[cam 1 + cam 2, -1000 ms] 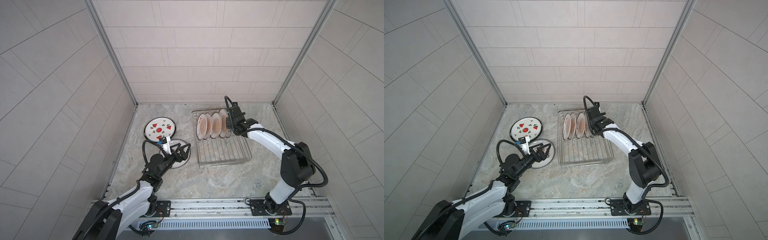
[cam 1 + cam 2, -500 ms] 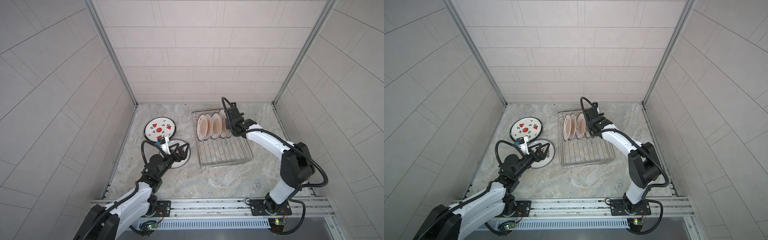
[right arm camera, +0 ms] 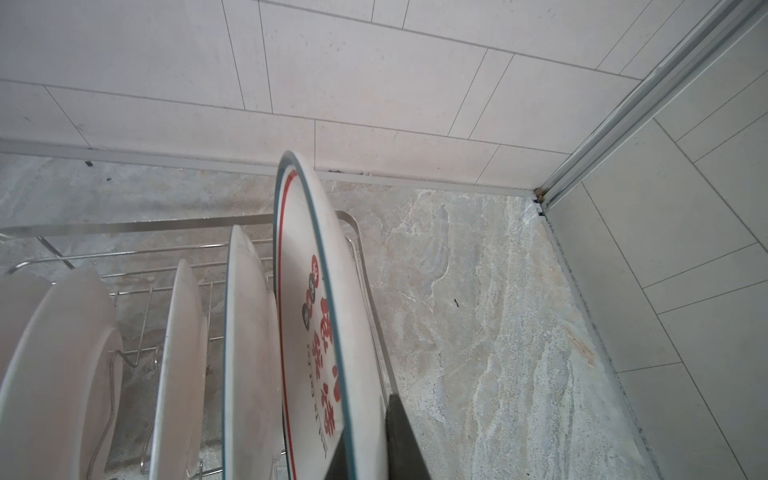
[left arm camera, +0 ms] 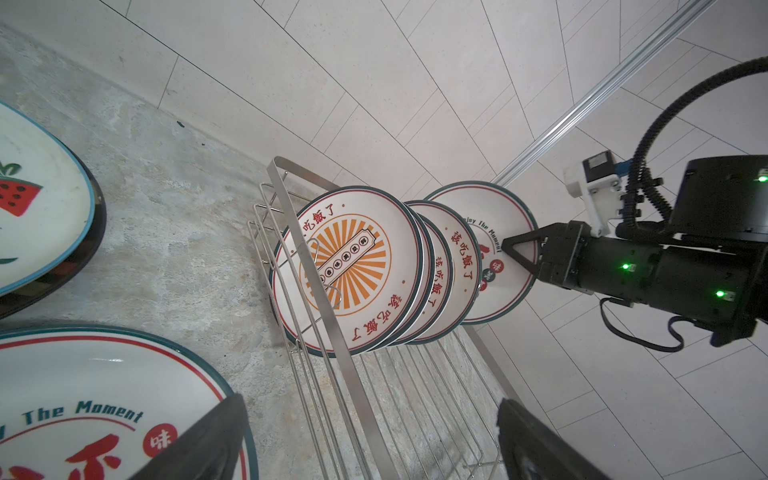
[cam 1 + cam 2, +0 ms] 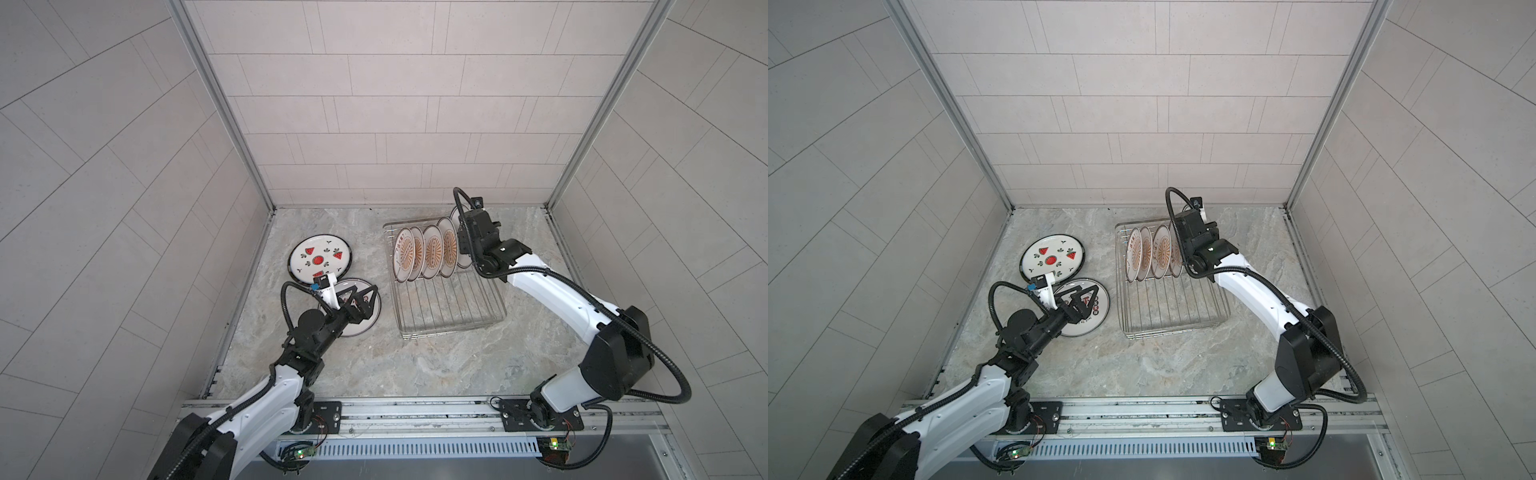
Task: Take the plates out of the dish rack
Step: 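Lift the red-text plate up out of the rack with the right gripper, then carry the plate toward the left gripper while the left gripper reaches to meet it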
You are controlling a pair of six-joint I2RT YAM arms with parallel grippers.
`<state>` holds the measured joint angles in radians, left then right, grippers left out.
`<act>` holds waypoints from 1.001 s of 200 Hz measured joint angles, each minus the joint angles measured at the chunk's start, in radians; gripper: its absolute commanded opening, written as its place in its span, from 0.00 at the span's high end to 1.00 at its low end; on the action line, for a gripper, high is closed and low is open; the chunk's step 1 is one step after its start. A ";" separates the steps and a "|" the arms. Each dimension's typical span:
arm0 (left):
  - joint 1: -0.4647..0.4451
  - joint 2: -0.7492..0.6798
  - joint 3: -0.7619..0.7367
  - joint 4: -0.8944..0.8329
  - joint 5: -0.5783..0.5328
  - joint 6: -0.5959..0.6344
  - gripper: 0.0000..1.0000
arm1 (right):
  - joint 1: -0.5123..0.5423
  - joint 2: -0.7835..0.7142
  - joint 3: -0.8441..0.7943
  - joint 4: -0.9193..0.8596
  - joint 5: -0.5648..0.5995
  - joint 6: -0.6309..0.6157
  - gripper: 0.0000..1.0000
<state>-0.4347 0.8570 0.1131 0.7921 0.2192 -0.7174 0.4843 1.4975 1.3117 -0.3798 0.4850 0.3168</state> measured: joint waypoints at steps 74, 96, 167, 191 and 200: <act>0.000 0.000 0.000 -0.003 0.004 0.000 0.00 | 0.003 -0.191 -0.182 0.009 0.029 0.005 0.91; 0.000 0.000 0.000 -0.003 0.017 0.000 0.00 | 0.005 -0.309 -0.266 0.031 0.029 0.012 0.91; 0.000 0.000 0.000 0.003 0.059 0.001 0.00 | 0.005 -0.677 -0.487 0.107 -0.032 0.047 0.91; 0.000 0.001 0.000 0.024 0.100 0.013 0.00 | 0.006 -0.756 -0.523 0.114 -0.095 0.057 0.90; -0.001 0.002 0.000 0.037 0.121 0.019 0.00 | 0.006 -0.776 -0.529 0.119 -0.126 0.061 0.91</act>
<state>-0.4355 0.8585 0.1131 0.8288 0.3401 -0.6983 0.4900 0.7212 0.7830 -0.2607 0.3595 0.3779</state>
